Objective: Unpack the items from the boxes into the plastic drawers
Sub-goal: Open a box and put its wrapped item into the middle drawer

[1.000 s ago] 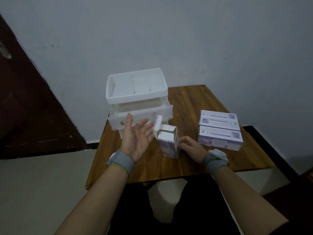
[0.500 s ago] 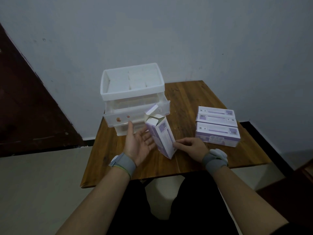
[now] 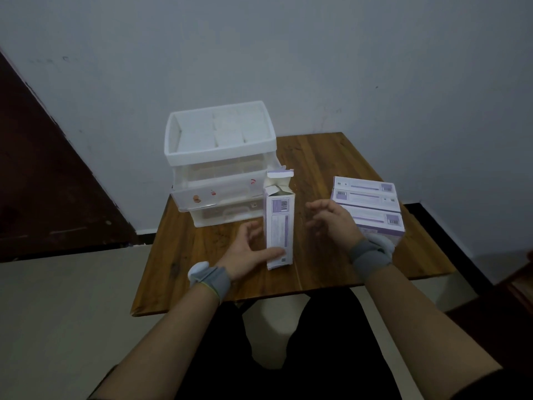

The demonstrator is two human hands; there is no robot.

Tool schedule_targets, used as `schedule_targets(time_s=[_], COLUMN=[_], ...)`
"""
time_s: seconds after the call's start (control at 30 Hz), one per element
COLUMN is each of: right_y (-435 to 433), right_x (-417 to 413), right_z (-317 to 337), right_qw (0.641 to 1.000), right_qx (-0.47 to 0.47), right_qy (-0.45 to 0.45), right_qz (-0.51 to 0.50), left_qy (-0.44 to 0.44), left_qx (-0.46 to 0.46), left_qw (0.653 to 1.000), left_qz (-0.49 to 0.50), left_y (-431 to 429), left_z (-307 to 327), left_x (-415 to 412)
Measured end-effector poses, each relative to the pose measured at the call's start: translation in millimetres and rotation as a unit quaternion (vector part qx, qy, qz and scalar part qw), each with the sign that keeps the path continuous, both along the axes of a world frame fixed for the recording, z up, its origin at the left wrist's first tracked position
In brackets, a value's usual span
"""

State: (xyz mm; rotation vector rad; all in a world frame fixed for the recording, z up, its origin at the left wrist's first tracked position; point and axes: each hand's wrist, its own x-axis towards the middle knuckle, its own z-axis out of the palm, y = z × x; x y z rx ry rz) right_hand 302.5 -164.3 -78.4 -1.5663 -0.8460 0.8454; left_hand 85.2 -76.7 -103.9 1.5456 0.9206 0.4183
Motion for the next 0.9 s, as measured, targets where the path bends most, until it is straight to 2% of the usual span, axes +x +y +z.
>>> schedule_targets(time_s=[0.2,0.3,0.4,0.57,0.77,0.83,0.9], right_y=[-1,-2,2,10,13,15,16], right_x=[12,19,15,7,-1,-4,-6], right_z=[16,19,16,21,38,38,34], right_qw=[1.000,1.000,0.999,1.000,0.993,0.993,0.983], right_qx=[0.002,-0.001,-0.029,0.025,0.086,0.090,0.089], right_qy=[0.002,0.021,-0.035,-0.015,-0.082,-0.082,-0.152], right_qz=[-0.010,0.011,0.018,-0.003,0.024,0.004,-0.051], left_qy=[-0.046,-0.023,-0.024,-0.004,0.044,0.080,0.093], left_qx=[-0.003,-0.022,-0.042,-0.034,0.064,0.122,0.187], left_qw=[0.999,0.998,0.996,0.994,0.992,0.985,0.977], left_qz=[-0.025,-0.055,-0.077,-0.107,-0.104,-0.091,-0.051], left_y=[10,20,27,32,24,17,13], left_z=[4,12,15,17,22,17,7], left_x=[8,1,-6,-16,-10,-6,-5])
